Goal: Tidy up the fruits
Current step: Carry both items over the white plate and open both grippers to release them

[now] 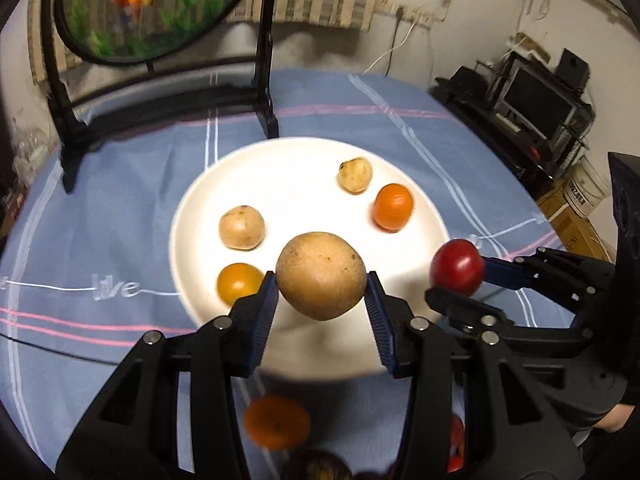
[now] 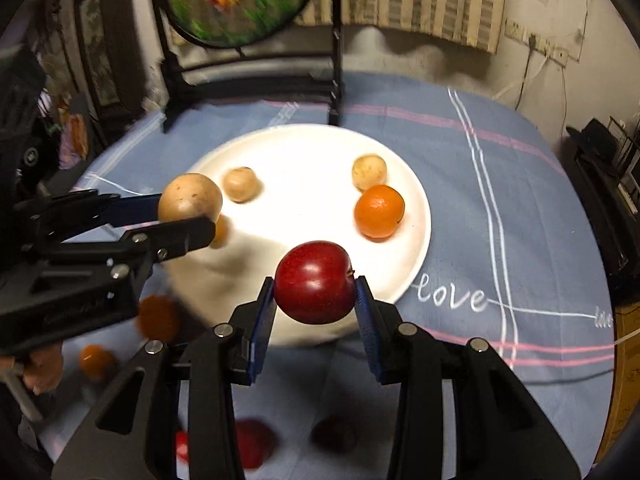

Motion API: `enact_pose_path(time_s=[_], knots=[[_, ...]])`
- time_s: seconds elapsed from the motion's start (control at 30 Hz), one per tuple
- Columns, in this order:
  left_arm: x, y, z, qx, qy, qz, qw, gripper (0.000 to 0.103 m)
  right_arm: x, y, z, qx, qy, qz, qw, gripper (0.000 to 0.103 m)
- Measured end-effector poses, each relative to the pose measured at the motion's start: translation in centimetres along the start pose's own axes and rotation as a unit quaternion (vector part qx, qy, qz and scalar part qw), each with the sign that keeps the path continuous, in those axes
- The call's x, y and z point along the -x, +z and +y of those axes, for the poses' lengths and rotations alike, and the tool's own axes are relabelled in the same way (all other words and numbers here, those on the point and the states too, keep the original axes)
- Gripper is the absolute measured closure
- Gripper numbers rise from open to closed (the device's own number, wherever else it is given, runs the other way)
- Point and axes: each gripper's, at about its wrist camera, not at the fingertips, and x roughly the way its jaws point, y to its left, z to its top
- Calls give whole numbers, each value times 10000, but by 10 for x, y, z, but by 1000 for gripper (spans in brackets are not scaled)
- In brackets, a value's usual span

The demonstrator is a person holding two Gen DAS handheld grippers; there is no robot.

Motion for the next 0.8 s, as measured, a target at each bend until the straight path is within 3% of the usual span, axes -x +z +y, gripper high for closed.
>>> enact_pose_path(time_s=[0.17,0.33,0.4,0.5,0.8], knots=[[-44,9,10,104,248,268,9993,58,-30,8,-15,-156,-75,209,9996,63],[-57,15,10,170,311,273,9990,57,-47,15,-25,-136,-224,335,9991,63],[-57,17,9,206,277,253,9991,44,-48,17,-24,-19,-386,304,9988,58],[-50,18,9,305,347,116,9989,38,-37,16,-25,-63,-435,84,9990,48],[18,2,8,337,177,-300,9988,32,31,-14,-38,-418,-203,-276,9985,42]])
